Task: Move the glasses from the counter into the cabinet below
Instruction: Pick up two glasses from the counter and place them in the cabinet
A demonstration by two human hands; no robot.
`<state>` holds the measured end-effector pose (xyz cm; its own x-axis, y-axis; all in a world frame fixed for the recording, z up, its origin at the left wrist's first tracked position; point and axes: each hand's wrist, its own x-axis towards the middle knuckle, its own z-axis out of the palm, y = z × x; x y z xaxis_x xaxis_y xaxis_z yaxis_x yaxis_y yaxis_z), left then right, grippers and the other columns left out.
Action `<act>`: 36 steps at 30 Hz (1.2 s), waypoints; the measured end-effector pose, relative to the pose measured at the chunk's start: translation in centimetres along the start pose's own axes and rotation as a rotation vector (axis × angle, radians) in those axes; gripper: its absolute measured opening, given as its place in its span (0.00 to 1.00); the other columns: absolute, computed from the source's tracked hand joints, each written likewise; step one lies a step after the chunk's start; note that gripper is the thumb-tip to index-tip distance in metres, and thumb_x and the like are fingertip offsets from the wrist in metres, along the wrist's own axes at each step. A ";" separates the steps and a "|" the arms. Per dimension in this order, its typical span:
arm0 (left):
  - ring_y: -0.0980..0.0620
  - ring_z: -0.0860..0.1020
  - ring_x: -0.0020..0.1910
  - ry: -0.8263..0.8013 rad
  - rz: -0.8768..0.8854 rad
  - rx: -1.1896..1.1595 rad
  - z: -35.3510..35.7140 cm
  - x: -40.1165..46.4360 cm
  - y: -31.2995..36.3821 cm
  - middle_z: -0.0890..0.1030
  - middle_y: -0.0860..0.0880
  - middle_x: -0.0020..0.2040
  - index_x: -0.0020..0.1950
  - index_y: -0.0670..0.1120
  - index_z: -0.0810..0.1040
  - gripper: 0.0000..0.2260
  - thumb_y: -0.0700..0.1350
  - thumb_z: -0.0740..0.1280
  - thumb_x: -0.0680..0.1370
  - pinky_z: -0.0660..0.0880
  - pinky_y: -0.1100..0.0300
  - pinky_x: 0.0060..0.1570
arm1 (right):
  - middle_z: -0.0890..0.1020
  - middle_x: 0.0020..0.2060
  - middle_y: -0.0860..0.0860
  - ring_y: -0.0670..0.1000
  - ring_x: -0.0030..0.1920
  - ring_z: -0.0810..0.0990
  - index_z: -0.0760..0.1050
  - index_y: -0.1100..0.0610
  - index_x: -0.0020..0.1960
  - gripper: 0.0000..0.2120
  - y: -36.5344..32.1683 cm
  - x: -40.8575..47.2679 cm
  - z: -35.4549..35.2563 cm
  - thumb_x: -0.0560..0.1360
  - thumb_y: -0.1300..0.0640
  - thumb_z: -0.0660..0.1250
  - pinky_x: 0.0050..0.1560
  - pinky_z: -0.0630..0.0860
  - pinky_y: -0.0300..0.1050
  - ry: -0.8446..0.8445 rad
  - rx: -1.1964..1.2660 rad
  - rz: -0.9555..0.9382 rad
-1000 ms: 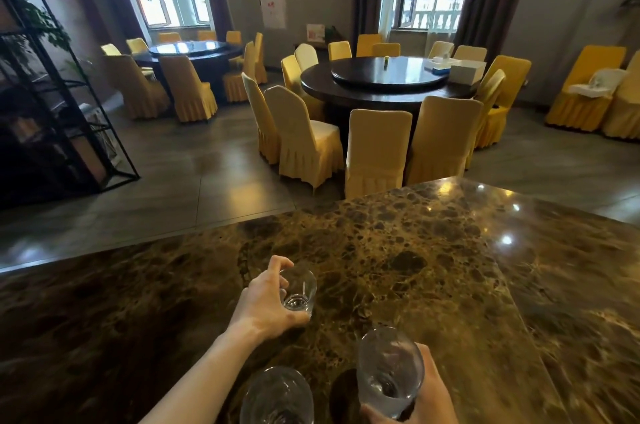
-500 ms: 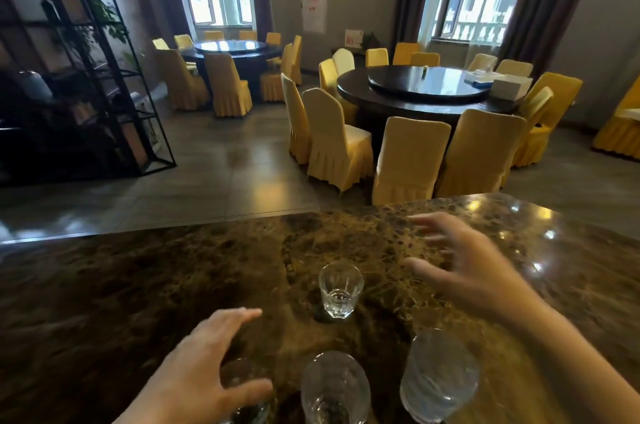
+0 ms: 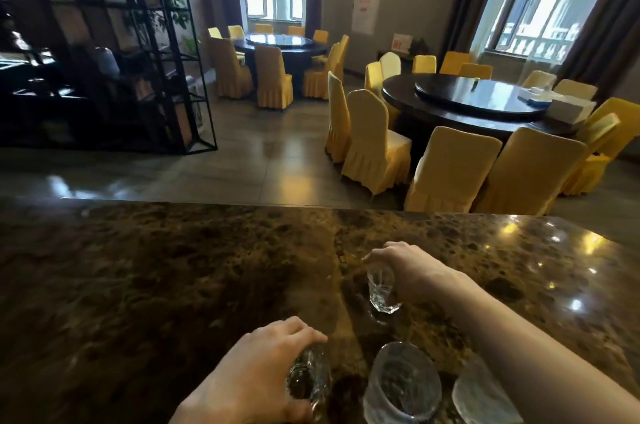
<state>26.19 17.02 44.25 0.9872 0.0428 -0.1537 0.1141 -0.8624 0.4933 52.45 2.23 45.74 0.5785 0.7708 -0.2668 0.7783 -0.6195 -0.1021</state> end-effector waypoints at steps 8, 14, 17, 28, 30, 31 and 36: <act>0.61 0.69 0.66 0.033 -0.067 0.046 0.0 -1.3 -2.5 0.69 0.66 0.67 0.71 0.65 0.66 0.34 0.62 0.74 0.67 0.67 0.57 0.69 | 0.76 0.62 0.48 0.53 0.62 0.76 0.72 0.42 0.72 0.41 -10.8 3.2 -0.4 0.63 0.54 0.84 0.53 0.74 0.43 0.071 0.088 -0.191; 0.59 0.69 0.67 0.060 -0.064 0.041 -0.3 -2.1 -4.6 0.68 0.66 0.69 0.72 0.64 0.65 0.37 0.64 0.73 0.64 0.67 0.55 0.69 | 0.77 0.63 0.49 0.54 0.65 0.75 0.72 0.43 0.73 0.42 -16.3 4.9 1.4 0.63 0.55 0.84 0.59 0.76 0.48 0.082 0.138 -0.261; 0.59 0.68 0.68 0.058 -0.063 0.040 -0.3 -2.2 -5.2 0.68 0.65 0.70 0.72 0.65 0.64 0.37 0.65 0.73 0.65 0.66 0.55 0.70 | 0.77 0.63 0.48 0.53 0.65 0.76 0.72 0.42 0.73 0.41 -17.4 5.3 1.8 0.64 0.55 0.84 0.61 0.77 0.48 0.088 0.147 -0.259; 0.58 0.63 0.73 0.073 -0.058 0.049 -0.7 -1.7 -5.8 0.64 0.62 0.75 0.74 0.64 0.62 0.37 0.63 0.74 0.67 0.62 0.56 0.72 | 0.70 0.76 0.49 0.54 0.77 0.66 0.68 0.42 0.76 0.38 -18.0 4.5 1.9 0.71 0.54 0.80 0.73 0.68 0.52 0.079 0.236 -0.269; 0.59 0.62 0.74 0.073 -0.053 0.039 -0.8 -2.0 -5.7 0.63 0.63 0.75 0.75 0.64 0.62 0.37 0.64 0.73 0.68 0.61 0.57 0.72 | 0.71 0.74 0.48 0.53 0.74 0.68 0.67 0.41 0.77 0.36 -17.1 2.8 0.0 0.72 0.49 0.78 0.72 0.70 0.53 0.148 0.287 -0.260; 0.60 0.61 0.74 0.074 -0.051 0.047 -0.8 -2.3 -5.4 0.63 0.63 0.75 0.75 0.64 0.60 0.38 0.65 0.72 0.69 0.60 0.57 0.73 | 0.73 0.71 0.47 0.51 0.72 0.71 0.67 0.41 0.76 0.35 -16.1 1.4 -1.0 0.73 0.48 0.77 0.71 0.72 0.52 0.193 0.306 -0.262; 0.67 0.60 0.71 0.295 0.063 0.055 -0.9 -2.2 -1.0 0.65 0.68 0.70 0.73 0.67 0.60 0.35 0.75 0.63 0.69 0.58 0.60 0.73 | 0.75 0.66 0.36 0.39 0.65 0.74 0.67 0.36 0.74 0.31 -6.1 -9.3 -3.6 0.72 0.32 0.69 0.64 0.78 0.47 0.329 0.357 -0.189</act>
<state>23.97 18.24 44.86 0.9828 0.1258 0.1352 0.0532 -0.8937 0.4454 43.19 -0.61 52.31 0.5266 0.8445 0.0972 0.7782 -0.4328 -0.4551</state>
